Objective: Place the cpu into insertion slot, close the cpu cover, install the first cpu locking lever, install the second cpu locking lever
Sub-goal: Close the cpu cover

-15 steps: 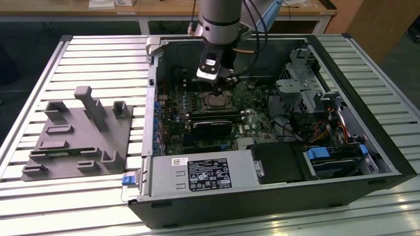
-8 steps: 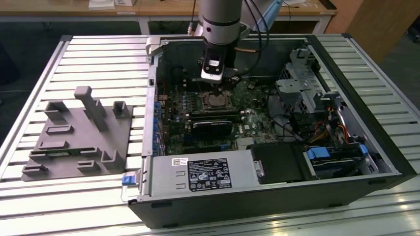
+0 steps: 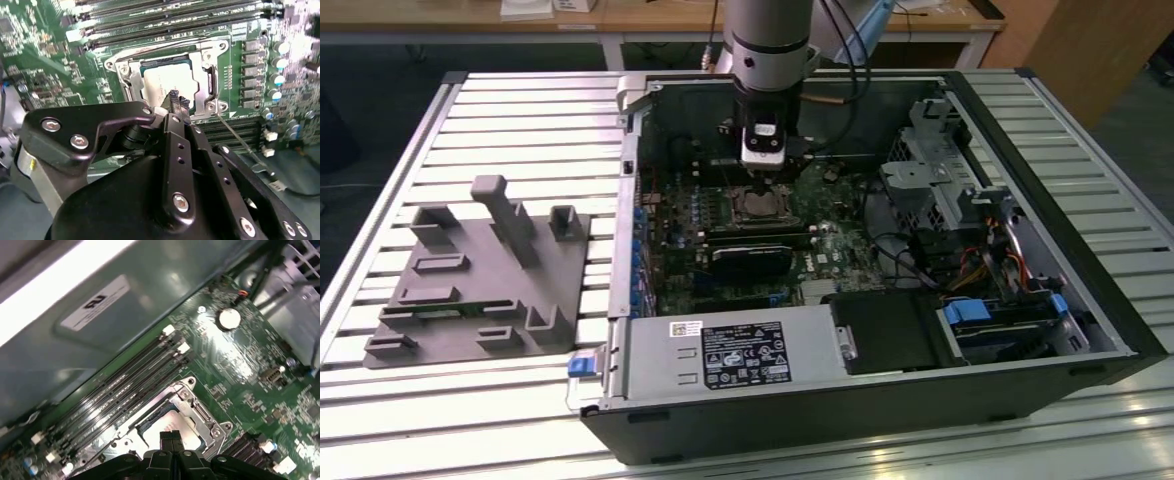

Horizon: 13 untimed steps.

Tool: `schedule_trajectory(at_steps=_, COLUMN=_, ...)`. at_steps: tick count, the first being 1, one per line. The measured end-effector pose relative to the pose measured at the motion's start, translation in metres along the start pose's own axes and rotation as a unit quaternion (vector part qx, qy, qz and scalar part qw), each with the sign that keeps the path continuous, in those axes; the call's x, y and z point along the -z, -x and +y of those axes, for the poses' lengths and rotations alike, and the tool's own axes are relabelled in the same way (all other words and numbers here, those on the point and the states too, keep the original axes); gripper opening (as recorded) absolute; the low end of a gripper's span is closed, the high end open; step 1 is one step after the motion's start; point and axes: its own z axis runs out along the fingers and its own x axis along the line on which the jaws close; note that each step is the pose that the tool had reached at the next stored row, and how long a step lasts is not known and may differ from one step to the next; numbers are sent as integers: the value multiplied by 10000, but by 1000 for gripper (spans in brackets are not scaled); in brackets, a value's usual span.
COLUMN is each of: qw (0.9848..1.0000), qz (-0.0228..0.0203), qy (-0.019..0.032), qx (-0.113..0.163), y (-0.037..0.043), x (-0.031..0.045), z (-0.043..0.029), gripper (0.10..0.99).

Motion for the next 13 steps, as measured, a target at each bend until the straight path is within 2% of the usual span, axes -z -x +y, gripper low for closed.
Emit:
schedule_trajectory(at_steps=3, qw=9996, qz=13, qy=4, qx=272, y=0, x=-1, z=0, gripper=106)
schedule_trajectory(at_steps=6, qw=9985, qz=26, qy=9, qx=550, y=0, x=-2, z=0, gripper=106)
schedule_trajectory(at_steps=10, qw=9959, qz=42, qy=14, qx=904, y=0, x=-3, z=0, gripper=106)
schedule_trajectory(at_steps=13, qw=9932, qz=51, qy=12, qx=1160, y=0, x=-3, z=0, gripper=106)
